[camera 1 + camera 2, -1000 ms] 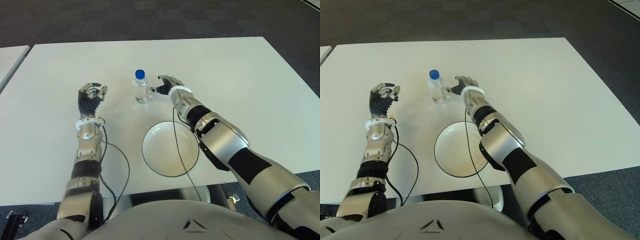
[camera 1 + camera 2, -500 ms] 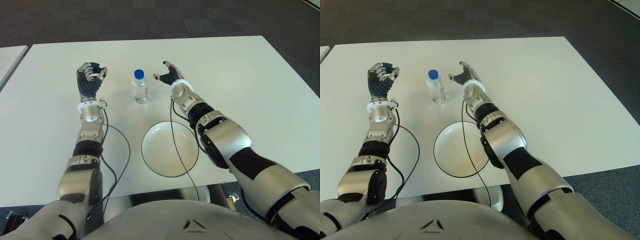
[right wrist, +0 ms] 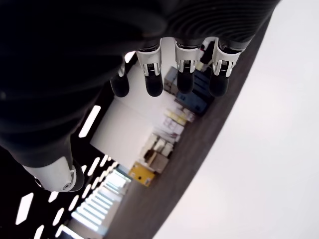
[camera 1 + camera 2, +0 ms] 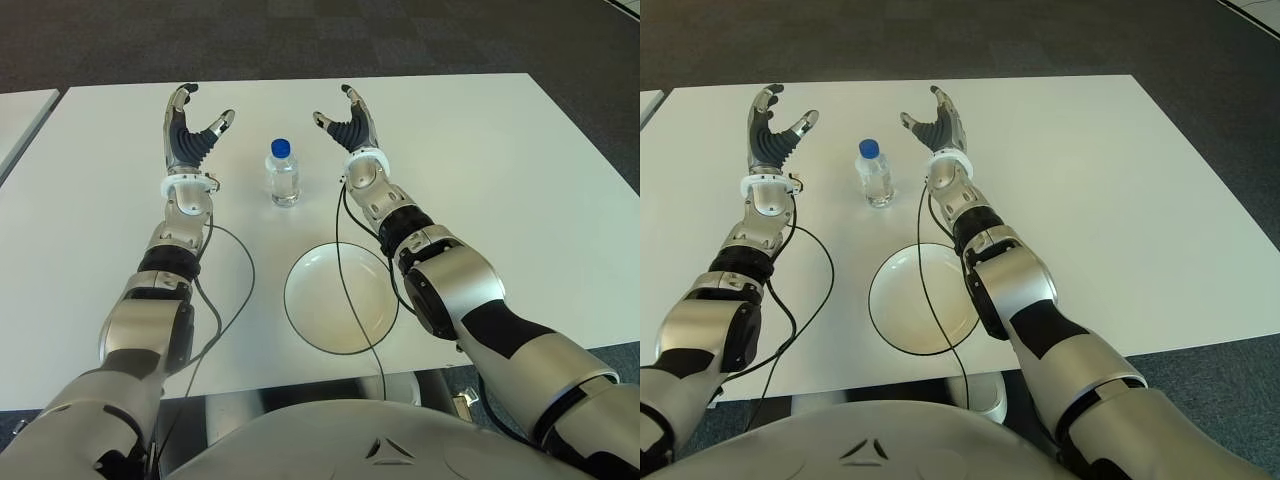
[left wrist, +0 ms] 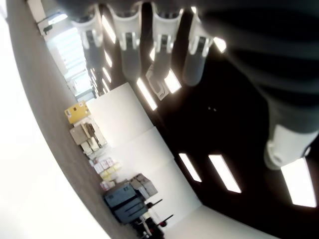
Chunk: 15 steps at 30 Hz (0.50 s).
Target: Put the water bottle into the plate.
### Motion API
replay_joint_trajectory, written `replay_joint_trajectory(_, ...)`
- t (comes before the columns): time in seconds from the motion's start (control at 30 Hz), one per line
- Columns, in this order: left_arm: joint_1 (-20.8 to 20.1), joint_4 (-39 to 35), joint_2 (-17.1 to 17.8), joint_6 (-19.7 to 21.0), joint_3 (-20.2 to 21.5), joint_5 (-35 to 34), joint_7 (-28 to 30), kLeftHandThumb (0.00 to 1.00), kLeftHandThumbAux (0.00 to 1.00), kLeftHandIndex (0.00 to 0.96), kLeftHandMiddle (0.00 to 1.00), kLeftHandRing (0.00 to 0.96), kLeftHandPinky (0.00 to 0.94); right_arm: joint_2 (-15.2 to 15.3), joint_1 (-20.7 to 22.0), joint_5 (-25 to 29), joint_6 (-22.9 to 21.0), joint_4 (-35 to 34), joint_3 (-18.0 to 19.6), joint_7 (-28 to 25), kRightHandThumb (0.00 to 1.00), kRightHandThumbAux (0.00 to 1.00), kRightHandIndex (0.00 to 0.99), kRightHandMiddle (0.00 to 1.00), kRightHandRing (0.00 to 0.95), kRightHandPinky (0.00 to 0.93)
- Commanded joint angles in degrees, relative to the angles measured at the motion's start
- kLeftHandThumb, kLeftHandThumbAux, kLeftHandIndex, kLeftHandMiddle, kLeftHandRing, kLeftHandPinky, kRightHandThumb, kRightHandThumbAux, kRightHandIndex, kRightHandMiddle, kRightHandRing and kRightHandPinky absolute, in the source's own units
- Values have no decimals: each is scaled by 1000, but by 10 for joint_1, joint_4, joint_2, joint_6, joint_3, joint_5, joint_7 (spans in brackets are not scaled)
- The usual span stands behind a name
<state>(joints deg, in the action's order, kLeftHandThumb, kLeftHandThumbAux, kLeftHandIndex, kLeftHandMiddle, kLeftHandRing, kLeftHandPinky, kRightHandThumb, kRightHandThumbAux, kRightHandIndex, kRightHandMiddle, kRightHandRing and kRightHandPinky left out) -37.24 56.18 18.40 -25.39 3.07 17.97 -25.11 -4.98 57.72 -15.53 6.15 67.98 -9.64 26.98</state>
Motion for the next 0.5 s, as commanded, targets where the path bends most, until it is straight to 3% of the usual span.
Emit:
replay_joint_trajectory(0.03, -27, 60, -8, 13, -21, 9, -5, 527, 450, 34, 37, 26, 22, -15, -56, 4, 25, -25, 6, 16, 346, 608, 3, 0, 0, 20)
replay_joint_trajectory(0.27, -44, 98, -25, 3, -44, 3, 32, 543, 374, 2, 2, 1, 1, 2, -108, -3, 48, -96, 4, 30, 356, 634, 10, 0, 0, 34)
replay_joint_trajectory(0.5, -38, 101, -43, 15, -65, -2, 75, 589, 342, 0, 0, 0, 0, 10, -140, -8, 21, -159, 8, 32, 414, 651, 18, 0, 0, 44)
